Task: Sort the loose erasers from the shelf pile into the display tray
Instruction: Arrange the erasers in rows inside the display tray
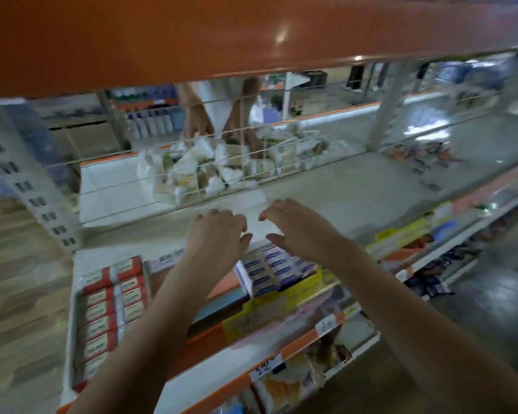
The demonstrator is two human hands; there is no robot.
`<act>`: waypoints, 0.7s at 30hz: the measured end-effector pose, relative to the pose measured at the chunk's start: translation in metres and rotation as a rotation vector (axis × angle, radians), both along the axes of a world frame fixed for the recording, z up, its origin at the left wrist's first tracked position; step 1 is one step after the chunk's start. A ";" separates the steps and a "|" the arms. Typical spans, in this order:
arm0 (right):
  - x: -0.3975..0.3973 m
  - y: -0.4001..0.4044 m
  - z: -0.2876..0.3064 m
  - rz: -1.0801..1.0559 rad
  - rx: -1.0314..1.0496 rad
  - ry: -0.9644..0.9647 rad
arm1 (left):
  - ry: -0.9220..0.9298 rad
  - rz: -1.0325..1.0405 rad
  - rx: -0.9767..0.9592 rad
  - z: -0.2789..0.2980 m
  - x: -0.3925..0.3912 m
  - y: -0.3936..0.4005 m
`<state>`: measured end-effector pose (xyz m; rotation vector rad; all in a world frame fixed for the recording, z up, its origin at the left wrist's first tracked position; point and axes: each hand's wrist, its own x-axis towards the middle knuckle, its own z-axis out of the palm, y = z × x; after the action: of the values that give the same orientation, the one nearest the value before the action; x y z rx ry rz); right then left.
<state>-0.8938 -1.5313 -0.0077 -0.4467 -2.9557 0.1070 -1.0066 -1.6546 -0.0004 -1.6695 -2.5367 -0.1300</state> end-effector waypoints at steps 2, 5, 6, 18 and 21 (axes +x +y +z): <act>0.025 0.031 0.003 -0.101 0.041 -0.016 | 0.041 -0.051 0.020 0.002 0.016 0.042; 0.060 0.072 0.001 -0.251 0.042 -0.039 | 0.040 -0.127 0.033 -0.001 0.044 0.099; 0.076 0.087 0.000 -0.299 0.038 -0.051 | 0.047 -0.155 0.033 -0.002 0.058 0.121; 0.281 0.269 -0.013 -0.655 -0.032 -0.091 | -0.047 -0.342 -0.095 -0.022 0.242 0.329; 0.310 0.307 -0.019 -0.680 -0.081 -0.076 | -0.050 -0.353 -0.141 -0.025 0.268 0.370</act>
<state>-0.5835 -1.2240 -0.0270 -1.4496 -2.6938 0.1294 -0.7383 -1.2845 -0.0251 -2.1817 -2.3060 -0.0192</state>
